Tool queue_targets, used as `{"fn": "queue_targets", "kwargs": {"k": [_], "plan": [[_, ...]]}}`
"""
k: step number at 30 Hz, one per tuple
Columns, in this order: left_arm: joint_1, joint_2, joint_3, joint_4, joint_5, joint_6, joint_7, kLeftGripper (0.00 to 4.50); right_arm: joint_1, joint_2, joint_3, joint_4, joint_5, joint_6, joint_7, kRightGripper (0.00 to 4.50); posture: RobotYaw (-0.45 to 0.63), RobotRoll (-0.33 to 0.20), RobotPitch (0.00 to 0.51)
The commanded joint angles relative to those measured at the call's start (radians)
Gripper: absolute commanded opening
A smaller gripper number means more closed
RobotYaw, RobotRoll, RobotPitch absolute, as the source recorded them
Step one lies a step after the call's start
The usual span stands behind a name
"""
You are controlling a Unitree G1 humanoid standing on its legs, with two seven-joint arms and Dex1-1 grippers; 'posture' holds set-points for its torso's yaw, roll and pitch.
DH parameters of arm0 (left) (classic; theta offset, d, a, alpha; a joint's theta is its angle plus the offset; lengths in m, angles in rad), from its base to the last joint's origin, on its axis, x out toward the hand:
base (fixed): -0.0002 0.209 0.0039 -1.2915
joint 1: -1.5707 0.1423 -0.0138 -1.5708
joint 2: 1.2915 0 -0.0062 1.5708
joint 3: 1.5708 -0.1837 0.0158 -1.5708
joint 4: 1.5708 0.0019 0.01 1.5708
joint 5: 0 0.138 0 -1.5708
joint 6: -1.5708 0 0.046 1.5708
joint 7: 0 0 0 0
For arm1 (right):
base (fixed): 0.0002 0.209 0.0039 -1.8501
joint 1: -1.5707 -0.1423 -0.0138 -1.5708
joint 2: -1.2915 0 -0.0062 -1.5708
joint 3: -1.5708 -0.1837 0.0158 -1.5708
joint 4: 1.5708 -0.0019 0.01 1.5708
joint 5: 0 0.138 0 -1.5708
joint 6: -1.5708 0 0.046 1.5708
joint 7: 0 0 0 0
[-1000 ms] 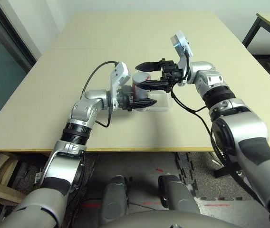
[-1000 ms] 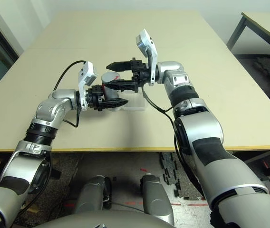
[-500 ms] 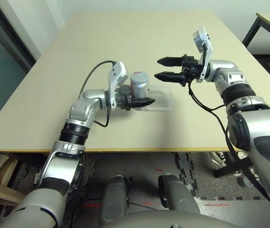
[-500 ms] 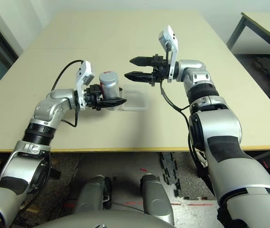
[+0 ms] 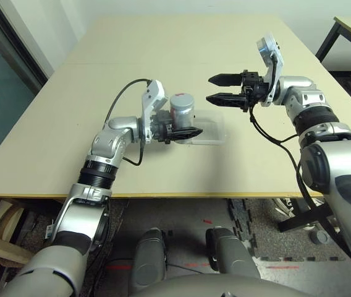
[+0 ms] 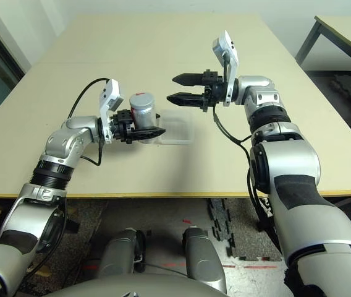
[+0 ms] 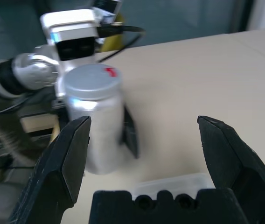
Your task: Pour the medicine from the bottle into the box.
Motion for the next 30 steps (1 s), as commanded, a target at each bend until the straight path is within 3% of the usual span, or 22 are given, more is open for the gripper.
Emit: {"fn": "queue_targets", "kwargs": {"k": [1, 15, 30], "plan": [[-0.012, 0.006, 0.002, 0.024, -0.001, -0.012, -0.01, 2.8, -0.003, 0.015, 0.024, -0.058, 0.016, 0.019, 0.019, 4.5, -0.12, 0.0, 0.057], [-0.027, -0.003, -0.009, 0.053, 0.007, -0.029, -0.013, 2.8, 0.04, 0.098, 0.103, -0.209, 0.082, 0.073, 0.019, 4.5, -0.12, 0.0, 0.056], [-0.012, -0.015, -0.02, 0.019, -0.001, -0.016, -0.008, 2.8, 0.015, 0.144, 0.082, -0.147, 0.037, 0.038, -0.025, 4.5, -0.12, 0.0, 0.06]]}}
